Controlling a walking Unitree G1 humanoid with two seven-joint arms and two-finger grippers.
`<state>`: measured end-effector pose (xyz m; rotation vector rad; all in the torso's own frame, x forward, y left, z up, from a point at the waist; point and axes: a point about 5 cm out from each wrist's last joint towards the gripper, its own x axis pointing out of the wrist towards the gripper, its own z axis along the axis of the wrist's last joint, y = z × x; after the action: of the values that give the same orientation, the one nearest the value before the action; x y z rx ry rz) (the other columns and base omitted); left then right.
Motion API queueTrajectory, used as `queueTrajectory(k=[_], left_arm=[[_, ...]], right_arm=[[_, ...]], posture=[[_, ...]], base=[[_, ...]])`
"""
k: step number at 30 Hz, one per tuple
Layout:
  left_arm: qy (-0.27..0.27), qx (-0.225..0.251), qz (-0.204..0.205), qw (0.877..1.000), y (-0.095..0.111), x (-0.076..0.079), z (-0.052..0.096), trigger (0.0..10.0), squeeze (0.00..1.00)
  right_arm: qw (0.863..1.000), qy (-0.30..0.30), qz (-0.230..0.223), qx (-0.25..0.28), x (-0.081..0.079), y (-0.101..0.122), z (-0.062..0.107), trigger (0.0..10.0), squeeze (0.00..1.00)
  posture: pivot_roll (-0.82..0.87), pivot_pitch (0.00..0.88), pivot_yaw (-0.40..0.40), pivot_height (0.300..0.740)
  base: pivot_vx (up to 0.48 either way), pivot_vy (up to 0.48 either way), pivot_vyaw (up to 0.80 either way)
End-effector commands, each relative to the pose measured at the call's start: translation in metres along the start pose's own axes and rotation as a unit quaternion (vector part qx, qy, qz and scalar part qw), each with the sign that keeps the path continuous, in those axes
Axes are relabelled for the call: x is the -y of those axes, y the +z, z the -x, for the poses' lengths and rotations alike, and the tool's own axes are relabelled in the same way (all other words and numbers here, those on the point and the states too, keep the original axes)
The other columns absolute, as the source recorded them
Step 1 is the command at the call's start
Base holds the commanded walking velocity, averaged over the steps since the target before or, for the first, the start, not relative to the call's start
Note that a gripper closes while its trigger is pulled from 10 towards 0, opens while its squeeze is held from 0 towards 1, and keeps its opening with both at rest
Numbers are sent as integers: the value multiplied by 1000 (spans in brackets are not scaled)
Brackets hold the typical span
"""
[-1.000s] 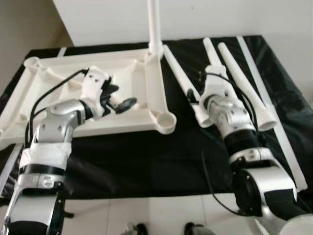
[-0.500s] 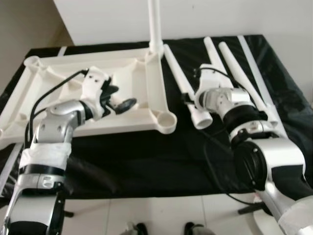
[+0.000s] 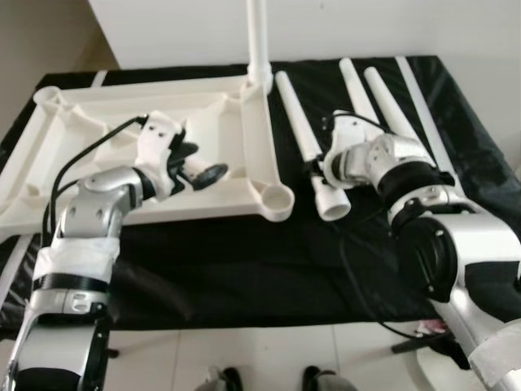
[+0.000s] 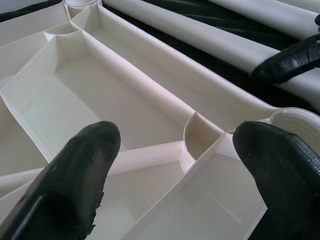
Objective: Building children table
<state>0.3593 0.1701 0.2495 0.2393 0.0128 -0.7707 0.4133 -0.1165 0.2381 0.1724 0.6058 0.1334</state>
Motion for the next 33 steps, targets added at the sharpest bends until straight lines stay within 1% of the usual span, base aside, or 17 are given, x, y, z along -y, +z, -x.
queueTrajectory(k=[1, 5, 8, 9, 10, 11, 14, 17, 18, 19, 21, 24, 26, 28, 29, 31, 33], left_arm=[[34, 0, 11, 999, -6, -3, 3, 10000, 0], [36, 2, 13, 999, -6, -3, 3, 10000, 0], [38, 3, 14, 999, -6, -3, 5, 10000, 0], [39, 5, 16, 999, -6, -4, 6, 10000, 0], [40, 7, 18, 999, -5, -4, 6, 10000, 0], [41, 8, 19, 999, -5, -4, 7, 10000, 0], [42, 8, 19, 999, -5, -4, 7, 10000, 0], [43, 6, 19, 999, -6, -4, 7, 10000, 0], [43, 6, 19, 999, -6, -4, 7, 10000, 0], [42, 6, 19, 999, -6, -4, 6, 10000, 0], [40, 8, 19, 999, -5, -4, 5, 10000, 0], [40, 9, 19, 999, -3, -5, 4, 10000, 0], [41, 9, 19, 999, -3, -5, 4, 10000, 0], [42, 10, 19, 999, -3, -5, 5, 10000, 0], [42, 10, 19, 999, -3, -5, 5, 10000, 0], [43, 11, 21, 999, -4, -4, 5, 10000, 0], [43, 11, 22, 999, -4, -3, 6, 10000, 0]], right_arm=[[999, 12, 2, -46, -2, -17, -5, 0, 0], [999, 17, 15, -45, -3, -17, -5, 0, 0], [999, 22, 26, -24, -2, -10, -4, 0, 0], [999, 29, 21, 8, -3, -1, -2, 2627, 0], [999, 34, 16, 30, -3, 5, 0, 2627, 0], [997, 51, 10, 60, -5, 13, 2, 10000, 0], [995, 63, 6, 77, -6, 17, 4, 10000, 0], [982, 62, 10, 181, -2, 36, 12, 10000, 0], [982, 62, 10, 181, -2, 36, 12, 10000, 0], [977, 64, 7, 204, -1, 39, 15, 10000, 0], [960, 85, -8, 268, -1, 46, 22, 10000, 0], [939, 103, 29, 327, -4, 46, 30, 10000, 0], [920, 123, 36, 369, -8, 43, 36, 10000, 0], [900, 123, 67, 412, -12, 29, 40, 10000, 0], [900, 123, 67, 412, -12, 29, 40, 10000, 0], [886, 140, 76, 436, -19, 10, 42, 10000, 0], [865, 176, 75, 464, -27, -6, 48, 10000, 0]], posture=[[-111, 196, 22, 740], [-109, 189, 20, 740], [-106, 183, 18, 740], [-106, 179, 17, 740], [-106, 179, 17, 740], [-104, 176, 16, 740], [-104, 175, 17, 740], [-107, 172, 23, 740], [-107, 172, 23, 740], [-107, 176, 29, 740], [-106, 179, 30, 740], [-107, 183, 35, 740], [-105, 185, 38, 740], [-98, 186, 36, 740], [-98, 186, 36, 740], [-94, 188, 42, 740], [-91, 188, 42, 740]], base=[[0, 0, 0], [0, 0, 0], [0, 0, 0], [0, 0, 0], [0, 0, 0], [0, 0, 0], [0, 0, 0], [0, 0, 0], [0, 0, 0], [0, 0, 0], [0, 0, 0], [0, 0, 0], [0, 0, 0], [0, 0, 0], [0, 0, 0], [0, 0, 0], [0, 0, 0]])
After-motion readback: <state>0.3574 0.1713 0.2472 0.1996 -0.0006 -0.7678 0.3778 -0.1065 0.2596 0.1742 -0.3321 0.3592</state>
